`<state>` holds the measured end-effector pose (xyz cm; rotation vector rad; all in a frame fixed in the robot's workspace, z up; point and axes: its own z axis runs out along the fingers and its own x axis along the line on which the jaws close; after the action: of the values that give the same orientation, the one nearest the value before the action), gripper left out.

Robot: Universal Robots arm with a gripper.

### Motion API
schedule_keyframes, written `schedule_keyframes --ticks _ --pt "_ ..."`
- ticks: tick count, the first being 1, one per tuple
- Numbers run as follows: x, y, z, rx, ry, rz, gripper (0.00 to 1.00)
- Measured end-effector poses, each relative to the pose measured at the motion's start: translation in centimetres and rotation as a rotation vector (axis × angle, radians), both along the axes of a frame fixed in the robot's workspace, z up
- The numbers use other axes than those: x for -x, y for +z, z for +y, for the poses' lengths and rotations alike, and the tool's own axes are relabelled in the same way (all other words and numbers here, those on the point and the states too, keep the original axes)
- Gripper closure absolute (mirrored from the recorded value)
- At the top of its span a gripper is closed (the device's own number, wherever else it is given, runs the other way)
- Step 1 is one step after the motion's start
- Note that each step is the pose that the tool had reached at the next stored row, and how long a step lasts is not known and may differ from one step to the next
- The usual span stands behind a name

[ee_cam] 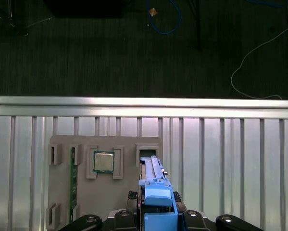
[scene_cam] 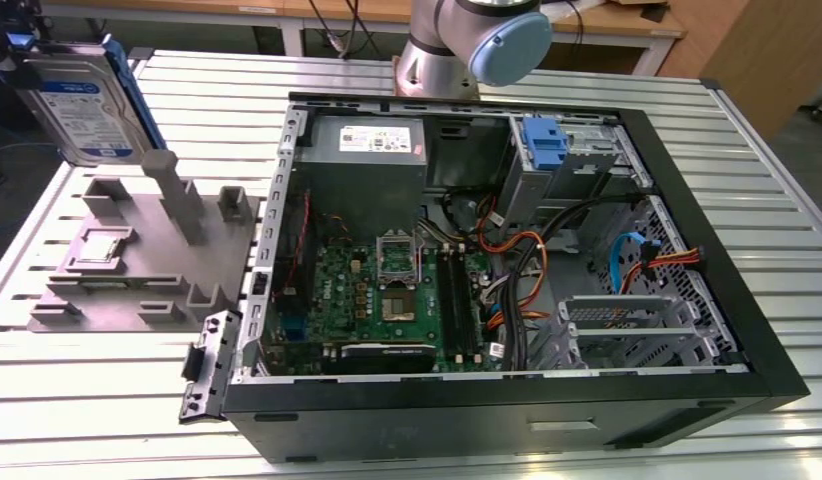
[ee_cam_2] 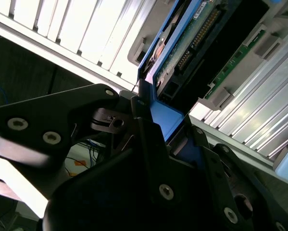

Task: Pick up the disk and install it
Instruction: 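Pick up the disk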

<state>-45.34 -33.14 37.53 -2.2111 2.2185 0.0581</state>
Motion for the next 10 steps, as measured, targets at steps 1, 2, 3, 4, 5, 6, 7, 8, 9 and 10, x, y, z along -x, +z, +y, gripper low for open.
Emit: schedule_keyframes --ticks 1,2,3,4,5,6,7,8,9,10 --pt "0.00 0.01 0.00 0.0000 0.000 -0.0001 0.63" --pt "0.00 0.02 0.00 0.0000 0.000 -0.0001 0.63" --pt "0.00 0.04 0.00 0.0000 0.000 -0.0001 0.63" --pt "0.00 0.06 0.00 0.0000 0.000 -0.0001 0.63" --pt "0.00 0.08 0.00 0.0000 0.000 -0.0001 0.63" --pt "0.00 0.10 0.00 0.0000 0.000 -0.0001 0.63" --pt "0.00 0.13 0.00 0.0000 0.000 -0.0001 0.63" --pt "0.00 0.15 0.00 0.0000 0.000 -0.0001 0.63" --pt "0.00 0.26 0.00 0.0000 0.000 -0.0001 0.63" --pt "0.00 0.42 0.00 -0.0001 0.000 -0.0001 0.63"
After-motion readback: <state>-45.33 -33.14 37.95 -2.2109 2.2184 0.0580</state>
